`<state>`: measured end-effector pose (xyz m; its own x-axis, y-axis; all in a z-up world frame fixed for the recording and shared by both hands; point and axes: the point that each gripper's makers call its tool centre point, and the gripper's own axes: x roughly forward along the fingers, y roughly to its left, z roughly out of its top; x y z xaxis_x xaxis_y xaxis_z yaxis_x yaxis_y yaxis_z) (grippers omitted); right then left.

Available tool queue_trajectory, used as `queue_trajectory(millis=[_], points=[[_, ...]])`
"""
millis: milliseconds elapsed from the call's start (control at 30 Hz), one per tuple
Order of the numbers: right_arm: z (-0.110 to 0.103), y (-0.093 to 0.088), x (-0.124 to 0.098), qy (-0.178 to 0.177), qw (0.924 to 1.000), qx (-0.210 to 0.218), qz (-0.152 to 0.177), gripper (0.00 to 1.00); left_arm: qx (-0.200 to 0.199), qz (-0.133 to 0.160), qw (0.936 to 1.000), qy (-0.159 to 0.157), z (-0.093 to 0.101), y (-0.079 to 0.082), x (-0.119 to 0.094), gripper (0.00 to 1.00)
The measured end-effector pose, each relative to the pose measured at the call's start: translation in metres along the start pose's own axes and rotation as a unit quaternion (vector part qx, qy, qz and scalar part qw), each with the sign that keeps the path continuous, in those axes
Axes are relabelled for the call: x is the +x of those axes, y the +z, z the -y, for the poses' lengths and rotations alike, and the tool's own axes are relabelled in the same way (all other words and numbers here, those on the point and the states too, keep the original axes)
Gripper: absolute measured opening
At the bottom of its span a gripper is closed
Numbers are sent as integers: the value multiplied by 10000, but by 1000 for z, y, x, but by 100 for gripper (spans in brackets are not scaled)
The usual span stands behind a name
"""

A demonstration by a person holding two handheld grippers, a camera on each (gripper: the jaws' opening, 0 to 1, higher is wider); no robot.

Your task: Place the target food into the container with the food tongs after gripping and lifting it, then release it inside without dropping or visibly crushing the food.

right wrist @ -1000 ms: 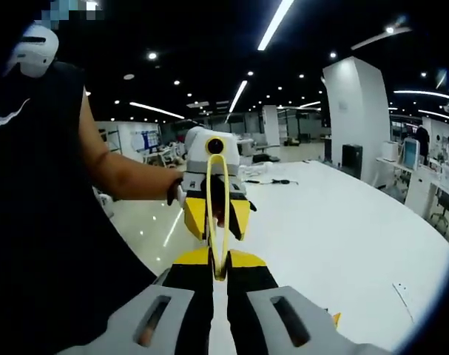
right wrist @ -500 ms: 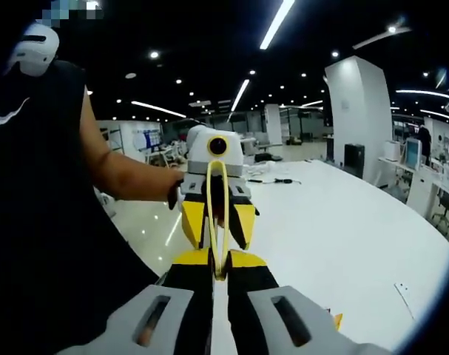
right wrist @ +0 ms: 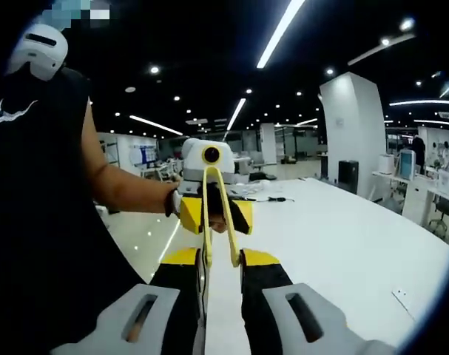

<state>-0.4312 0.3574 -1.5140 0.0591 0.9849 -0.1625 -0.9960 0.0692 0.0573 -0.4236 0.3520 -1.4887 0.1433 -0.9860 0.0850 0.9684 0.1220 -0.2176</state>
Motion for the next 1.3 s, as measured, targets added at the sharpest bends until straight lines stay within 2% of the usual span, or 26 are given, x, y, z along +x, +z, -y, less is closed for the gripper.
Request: queue_trajectory(millis=[167,233,333,400,467,567,733,900,1000,1167,1233,1300], points=[[-3,4,1,-1,9999,-12,143,19,-34,47,9999,-82,4,2,2,19],[-3,5,1,3,9997,125,197,19,-9,55,10000,-80,7,3,6,19],[-7,2,2,37,9998,173,112,7,-13,66,9999,-97,7,4,7,15],[-10,3,1,49,9998,198,90,4,-70,67,9998,-152,10,6,7,15],[-11,7,-1,24,9999,104,130,3,-91,-79,9997,-229,12,4,6,15],[-13,10,-3,42,9999,91,118,2,15,-171,9996,-228,14,3,7,15],[-12,15,-6,11,9998,91,181,2,-111,-225,9995,-211,13,2,5,16],[-13,21,-6,6,9996,65,263,1,-81,-190,9996,-211,14,5,5,16],[-13,25,-6,26,9993,117,348,1,-114,-95,9997,-189,12,9,4,19],[-13,30,-6,66,9990,98,433,1,-71,90,9995,-287,19,17,5,14],[-13,31,-6,67,9991,94,418,1,-129,-45,9995,-286,19,12,4,14],[-14,29,-6,87,9992,95,391,1,-132,-31,9994,-310,20,12,4,14]])
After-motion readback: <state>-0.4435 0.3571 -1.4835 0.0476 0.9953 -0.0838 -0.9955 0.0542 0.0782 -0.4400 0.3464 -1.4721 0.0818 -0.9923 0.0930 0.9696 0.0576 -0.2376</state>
